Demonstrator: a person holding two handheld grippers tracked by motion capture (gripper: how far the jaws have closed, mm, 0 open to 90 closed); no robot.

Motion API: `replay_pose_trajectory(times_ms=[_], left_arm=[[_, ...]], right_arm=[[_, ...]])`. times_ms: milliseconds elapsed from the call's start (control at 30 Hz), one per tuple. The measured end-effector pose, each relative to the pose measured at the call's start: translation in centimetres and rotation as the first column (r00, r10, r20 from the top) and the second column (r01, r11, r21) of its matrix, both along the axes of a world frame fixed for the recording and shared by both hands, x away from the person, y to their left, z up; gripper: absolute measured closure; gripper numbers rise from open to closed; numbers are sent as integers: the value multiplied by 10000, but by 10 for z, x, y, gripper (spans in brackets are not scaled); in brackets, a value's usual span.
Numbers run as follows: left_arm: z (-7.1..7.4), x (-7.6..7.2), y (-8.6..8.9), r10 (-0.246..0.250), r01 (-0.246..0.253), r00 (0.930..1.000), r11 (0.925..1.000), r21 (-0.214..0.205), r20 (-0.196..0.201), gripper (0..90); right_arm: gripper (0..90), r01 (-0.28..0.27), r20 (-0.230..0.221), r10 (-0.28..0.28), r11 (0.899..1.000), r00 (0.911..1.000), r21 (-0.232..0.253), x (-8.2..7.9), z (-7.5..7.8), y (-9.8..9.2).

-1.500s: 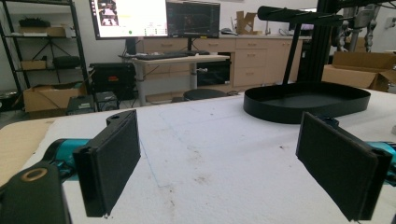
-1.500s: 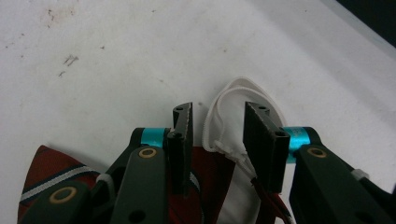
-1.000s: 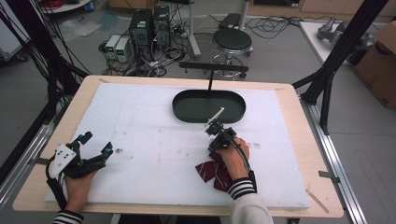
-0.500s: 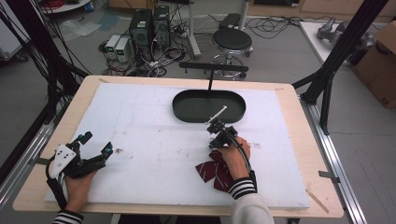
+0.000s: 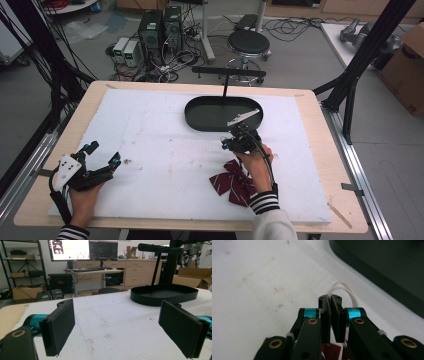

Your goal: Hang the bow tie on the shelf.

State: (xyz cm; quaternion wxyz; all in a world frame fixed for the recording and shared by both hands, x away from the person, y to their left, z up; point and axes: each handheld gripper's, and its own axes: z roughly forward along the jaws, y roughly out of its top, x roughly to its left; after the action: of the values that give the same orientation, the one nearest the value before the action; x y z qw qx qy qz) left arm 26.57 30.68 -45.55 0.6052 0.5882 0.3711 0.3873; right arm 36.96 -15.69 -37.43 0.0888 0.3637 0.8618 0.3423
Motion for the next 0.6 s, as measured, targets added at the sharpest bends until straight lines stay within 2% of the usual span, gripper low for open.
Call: replay_pose_trajectory(times_ms=[33, 133, 200, 233, 267, 333, 367, 400, 433, 467, 600], left_arm=[[0, 0, 0, 5, -5, 10000, 10000, 0, 4, 140], [0, 0, 0, 5, -5, 10000, 10000, 6, 2, 140], [0, 0, 0, 6, -6, 10000, 10000, 5, 5, 140], [0, 0, 0, 1, -1, 10000, 10000, 8, 2, 140], [0, 0, 0, 6, -6, 10000, 10000, 3, 9, 140], [0, 0, 0, 3, -3, 10000, 10000, 9, 2, 140], [0, 0, 0, 6, -6, 10000, 10000, 6, 5, 140], [0, 0, 0, 5, -5, 10000, 10000, 6, 5, 140], [0, 0, 0, 5, -5, 10000, 10000, 6, 5, 140], [0, 0, 0, 5, -5, 10000, 10000, 7, 6, 140], [0, 0, 0, 5, -5, 10000, 10000, 13, 4, 140]], right_arm=[[868, 58, 233, -69, 9989, 9997, 461, -1, 4, -3], [869, 33, 765, -117, 9942, 9970, 1079, -4, 11, -7], [870, 34, 1141, -191, 9907, 9933, 1360, -5, 16, -8], [870, 34, 1141, -191, 9907, 9933, 1360, -5, 16, -8], [871, 50, 1470, -279, 9881, 9887, 1539, -6, 22, -9], [872, 58, 1602, -330, 9858, 9865, 1678, -6, 25, -10], [872, 81, 1756, -401, 9837, 9836, 1795, -6, 29, -10], [873, 83, 2067, -503, 9799, 9771, 1993, -7, 37, -11], [873, 83, 2067, -503, 9799, 9771, 1993, -7, 37, -11], [873, 108, 2300, -626, 9755, 9712, 2196, -7, 44, -11], [873, 137, 2791, -848, 9688, 9565, 2474, -6, 57, -11]])
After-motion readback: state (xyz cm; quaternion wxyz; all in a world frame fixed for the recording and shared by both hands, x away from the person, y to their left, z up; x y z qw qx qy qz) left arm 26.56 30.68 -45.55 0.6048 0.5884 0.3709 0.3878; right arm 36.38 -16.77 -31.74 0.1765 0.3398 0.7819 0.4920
